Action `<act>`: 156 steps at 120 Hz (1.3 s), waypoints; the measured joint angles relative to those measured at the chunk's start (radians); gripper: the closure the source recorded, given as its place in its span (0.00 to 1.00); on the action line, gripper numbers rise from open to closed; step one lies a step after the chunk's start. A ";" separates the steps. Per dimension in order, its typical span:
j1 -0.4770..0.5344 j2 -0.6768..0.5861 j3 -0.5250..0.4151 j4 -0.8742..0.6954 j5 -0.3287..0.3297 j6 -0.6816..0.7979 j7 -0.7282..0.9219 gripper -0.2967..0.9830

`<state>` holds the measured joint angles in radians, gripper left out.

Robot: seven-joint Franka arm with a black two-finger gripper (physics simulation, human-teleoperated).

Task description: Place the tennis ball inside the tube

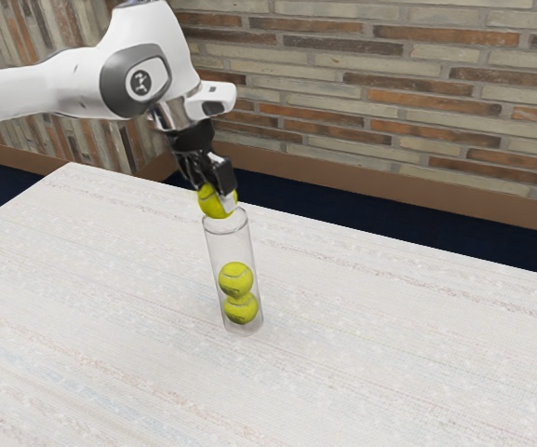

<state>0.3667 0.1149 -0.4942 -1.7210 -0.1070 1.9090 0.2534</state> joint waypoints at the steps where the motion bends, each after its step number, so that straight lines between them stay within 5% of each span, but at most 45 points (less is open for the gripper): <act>1: -0.001 0.001 0.000 0.001 0.001 0.000 0.000 0.49; 61: -0.003 0.039 0.004 0.010 0.015 0.000 -0.027 0.49; 109: 0.004 0.029 0.004 0.007 0.032 -0.004 -0.034 0.27; 131: 0.068 -0.148 0.010 0.012 0.082 -0.092 -0.066 0.25; 156: -0.425 -0.226 0.526 0.072 0.100 -0.215 -0.140 0.24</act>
<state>-0.0580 -0.1111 0.0321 -1.6488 -0.0071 1.6937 0.1133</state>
